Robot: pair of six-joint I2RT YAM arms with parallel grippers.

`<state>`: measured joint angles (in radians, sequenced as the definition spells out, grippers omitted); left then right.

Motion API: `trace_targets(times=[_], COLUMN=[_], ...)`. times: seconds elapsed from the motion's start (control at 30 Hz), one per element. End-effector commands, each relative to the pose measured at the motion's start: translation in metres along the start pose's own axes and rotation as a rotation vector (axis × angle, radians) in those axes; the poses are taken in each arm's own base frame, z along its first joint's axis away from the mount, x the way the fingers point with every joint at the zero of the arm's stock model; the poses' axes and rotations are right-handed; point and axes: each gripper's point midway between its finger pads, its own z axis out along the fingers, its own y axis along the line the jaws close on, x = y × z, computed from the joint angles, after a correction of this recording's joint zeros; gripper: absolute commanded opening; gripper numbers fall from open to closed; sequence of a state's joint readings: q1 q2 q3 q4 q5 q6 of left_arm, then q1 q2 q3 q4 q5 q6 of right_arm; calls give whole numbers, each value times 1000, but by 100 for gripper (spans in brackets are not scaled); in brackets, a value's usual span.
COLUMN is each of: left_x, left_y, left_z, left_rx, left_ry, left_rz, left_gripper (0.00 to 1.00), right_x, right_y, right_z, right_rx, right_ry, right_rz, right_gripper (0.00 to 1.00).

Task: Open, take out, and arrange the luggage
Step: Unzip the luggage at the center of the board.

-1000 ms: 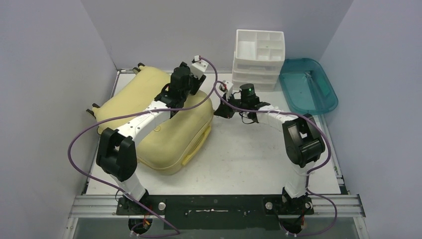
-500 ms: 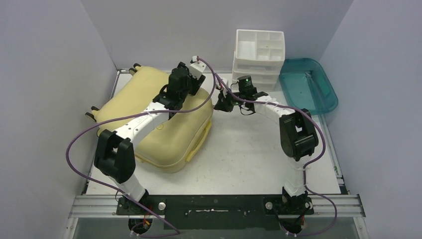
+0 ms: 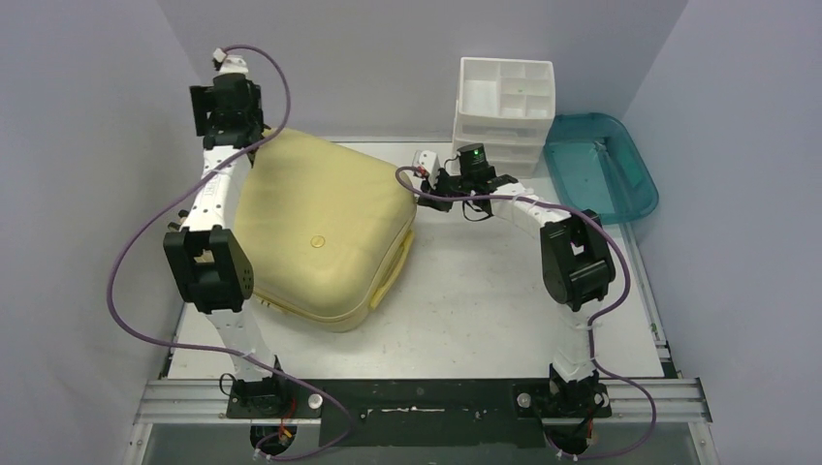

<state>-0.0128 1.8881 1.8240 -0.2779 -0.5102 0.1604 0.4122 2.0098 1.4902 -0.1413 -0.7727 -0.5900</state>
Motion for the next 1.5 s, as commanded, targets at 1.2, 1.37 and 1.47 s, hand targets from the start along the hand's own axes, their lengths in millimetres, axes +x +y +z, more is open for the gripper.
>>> trace_targets(times=[1.2, 1.37, 1.47], left_x=[183, 186, 185], left_y=[-68, -73, -74], left_z=[66, 56, 48], left_rx=[150, 185, 206], left_ry=[301, 308, 310], left_rz=[176, 167, 158], left_gripper=[82, 82, 82], right_x=[-104, -101, -100], right_y=[12, -18, -34], right_z=[96, 110, 110], right_rx=[-232, -74, 16], right_ry=[-367, -336, -308], right_rz=[-184, -36, 21], right_gripper=[0, 0, 0])
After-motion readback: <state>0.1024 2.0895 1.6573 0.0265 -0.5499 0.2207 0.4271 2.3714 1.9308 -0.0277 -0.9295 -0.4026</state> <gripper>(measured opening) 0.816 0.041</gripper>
